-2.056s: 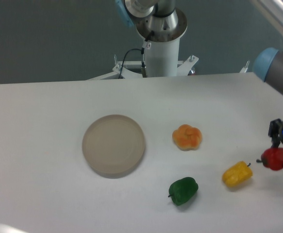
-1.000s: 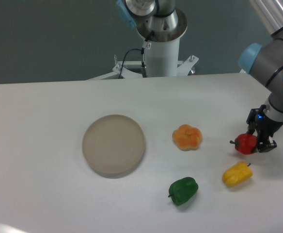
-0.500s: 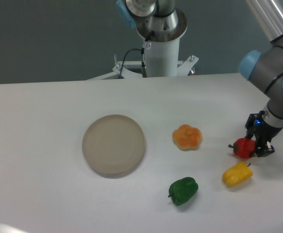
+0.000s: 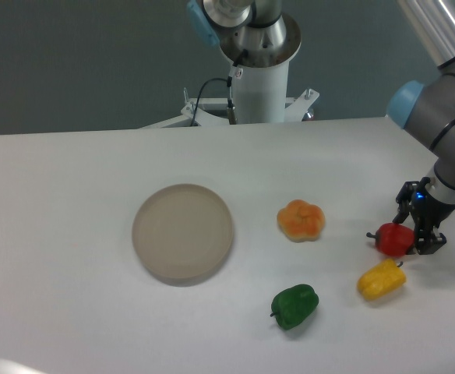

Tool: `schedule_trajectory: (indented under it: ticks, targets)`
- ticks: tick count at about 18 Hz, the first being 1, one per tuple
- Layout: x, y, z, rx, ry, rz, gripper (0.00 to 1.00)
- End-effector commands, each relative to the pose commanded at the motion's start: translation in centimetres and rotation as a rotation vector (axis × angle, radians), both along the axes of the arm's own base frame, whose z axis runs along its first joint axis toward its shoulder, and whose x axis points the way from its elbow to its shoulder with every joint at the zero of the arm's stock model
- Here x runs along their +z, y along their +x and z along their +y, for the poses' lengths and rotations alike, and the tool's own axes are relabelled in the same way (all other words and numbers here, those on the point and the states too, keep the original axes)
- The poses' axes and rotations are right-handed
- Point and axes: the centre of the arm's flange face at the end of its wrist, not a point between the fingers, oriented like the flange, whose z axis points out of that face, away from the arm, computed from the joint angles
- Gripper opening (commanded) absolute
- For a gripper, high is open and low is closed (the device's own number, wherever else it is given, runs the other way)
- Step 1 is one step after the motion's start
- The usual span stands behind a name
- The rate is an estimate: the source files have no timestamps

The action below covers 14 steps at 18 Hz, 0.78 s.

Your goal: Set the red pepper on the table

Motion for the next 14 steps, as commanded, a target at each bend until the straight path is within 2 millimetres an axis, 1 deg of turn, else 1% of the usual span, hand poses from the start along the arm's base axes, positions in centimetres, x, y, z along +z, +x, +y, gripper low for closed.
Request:
schedule_trajectory:
  ticks: [1, 2, 3, 5, 7, 9, 10, 11, 13, 14]
  targets:
    - [0.5, -0.3, 0.1, 0.002, -0.001, 0.008, 1.0]
    - [1.8, -0.5, 0.0, 0.027, 0.001, 0.02, 1.0]
    - [3.0, -0.8, -0.5, 0.091, 0.011, 0.024, 1.0]
    - [5.1, -1.1, -0.9, 0.179, 0.029, 0.033, 1.0]
    - [7.0, -1.9, -1.1, 0.198, 0.037, 0.068, 1.0]
    - [8.6, -2.0, -1.1, 0.197, 0.042, 0.097, 1.0]
    - [9.2, -1.9, -1.9, 0.21, 0.041, 0.103, 1.0]
    - [9.9, -2.1, -2.1, 0.223, 0.051, 0.113, 1.0]
    - [13.1, -2.9, -2.3, 0.33, 0.083, 0.136, 1.0]
    - [15.2, -3.2, -2.3, 0.335, 0.093, 0.172, 1.0]
